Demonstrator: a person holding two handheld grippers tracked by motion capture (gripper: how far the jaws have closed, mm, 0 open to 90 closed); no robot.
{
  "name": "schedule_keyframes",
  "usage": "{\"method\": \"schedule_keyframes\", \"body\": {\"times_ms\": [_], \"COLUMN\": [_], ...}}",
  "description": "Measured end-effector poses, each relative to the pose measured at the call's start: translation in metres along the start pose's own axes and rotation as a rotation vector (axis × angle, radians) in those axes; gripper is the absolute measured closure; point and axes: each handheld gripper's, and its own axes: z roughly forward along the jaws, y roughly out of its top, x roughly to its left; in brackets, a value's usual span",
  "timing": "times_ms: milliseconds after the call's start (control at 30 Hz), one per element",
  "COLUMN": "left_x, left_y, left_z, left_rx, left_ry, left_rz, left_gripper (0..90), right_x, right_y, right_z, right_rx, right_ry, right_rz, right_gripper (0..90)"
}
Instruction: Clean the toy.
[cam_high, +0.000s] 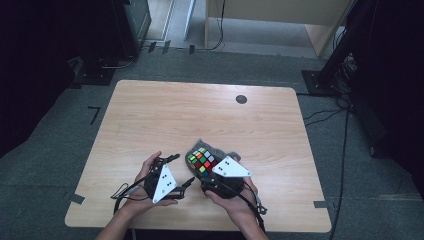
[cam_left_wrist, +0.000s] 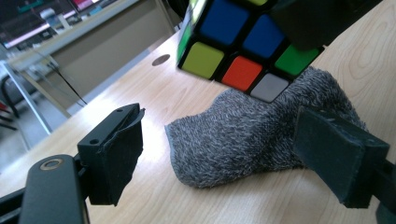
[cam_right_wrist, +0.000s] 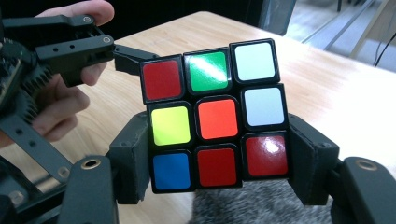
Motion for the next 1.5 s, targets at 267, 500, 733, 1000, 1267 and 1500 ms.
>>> {"method": "schedule_keyframes", "body": {"times_ms": [267,500,733,1000,1267,1500], "left_x": [-0.017,-0.016,0.013,0.049,0.059,0.055], "left_y": [0.004,0.003,-0.007,-0.016,-0.021,-0.020], "left_z": [0.004,0.006,-0.001,-0.015,-0.019,-0.017], "left_rx": [-0.005,0.025,0.008,-0.051,-0.074,-0.058], "left_ry": [0.025,0.058,0.013,-0.063,-0.139,-0.171], "left_rz": [0.109,0.109,-0.117,-0.370,-0.455,-0.428], "left_gripper": [17.1,33.6,33.9,34.0,33.9,33.9], "right_x": [0.014,0.017,-0.015,-0.043,-0.036,-0.041], "right_y": [0.002,0.001,0.008,-0.023,-0.052,-0.063], "right_z": [0.009,0.016,-0.005,0.015,0.051,0.054], "right_rx": [0.072,0.105,-0.010,0.103,0.239,0.261], "right_ry": [0.005,0.056,0.179,0.034,-0.013,-0.057], "right_rz": [0.028,0.096,0.199,0.080,0.005,0.009], "right_gripper": [34.0,31.9,19.0,18.9,23.9,66.7]}}
